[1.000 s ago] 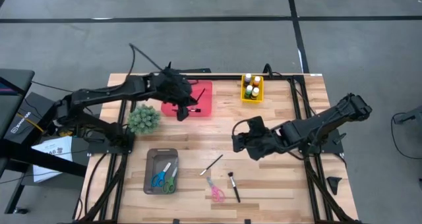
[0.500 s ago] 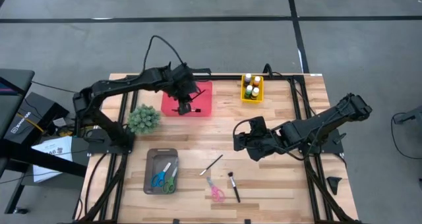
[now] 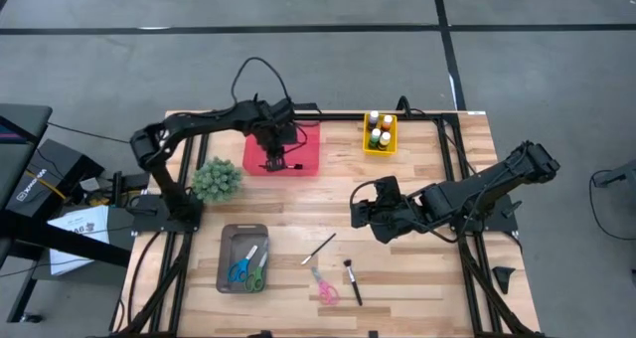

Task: Pick & Place Paint Supplies
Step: Put the foundation brush into the red bin, then put the eyeshadow brush into the red bin

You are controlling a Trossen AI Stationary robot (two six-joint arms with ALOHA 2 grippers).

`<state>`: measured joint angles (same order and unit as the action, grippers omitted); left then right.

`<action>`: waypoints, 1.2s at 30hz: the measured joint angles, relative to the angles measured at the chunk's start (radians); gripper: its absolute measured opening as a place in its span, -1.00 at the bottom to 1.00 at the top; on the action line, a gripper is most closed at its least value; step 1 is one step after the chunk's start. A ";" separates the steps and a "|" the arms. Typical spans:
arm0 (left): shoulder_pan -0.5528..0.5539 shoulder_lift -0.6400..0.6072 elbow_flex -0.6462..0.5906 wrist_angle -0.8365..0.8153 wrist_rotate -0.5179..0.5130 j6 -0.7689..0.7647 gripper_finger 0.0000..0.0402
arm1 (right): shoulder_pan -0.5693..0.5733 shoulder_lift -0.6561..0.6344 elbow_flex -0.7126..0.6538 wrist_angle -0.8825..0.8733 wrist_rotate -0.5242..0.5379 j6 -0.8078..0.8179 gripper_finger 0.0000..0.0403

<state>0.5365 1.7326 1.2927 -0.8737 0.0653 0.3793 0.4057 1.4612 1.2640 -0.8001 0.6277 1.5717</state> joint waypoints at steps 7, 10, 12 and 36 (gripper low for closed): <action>0.010 0.087 0.000 0.002 -0.103 0.046 -0.97 | 0.000 0.000 0.000 0.000 0.000 0.000 -0.06; 0.011 0.115 0.000 -0.006 -0.102 0.044 -0.97 | 0.000 0.000 0.000 -0.001 0.000 0.000 -0.06; 0.011 0.125 0.000 -0.012 -0.103 0.044 -0.97 | 0.000 0.000 0.000 -0.007 0.001 0.000 -0.06; -0.002 0.011 0.000 -0.130 -0.182 0.019 -0.53 | -0.001 0.000 0.000 -0.025 0.001 0.001 -0.06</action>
<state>0.5342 1.7439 1.2926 -1.0039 -0.1167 0.3980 0.4046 1.4609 1.2644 -0.8253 0.6285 1.5726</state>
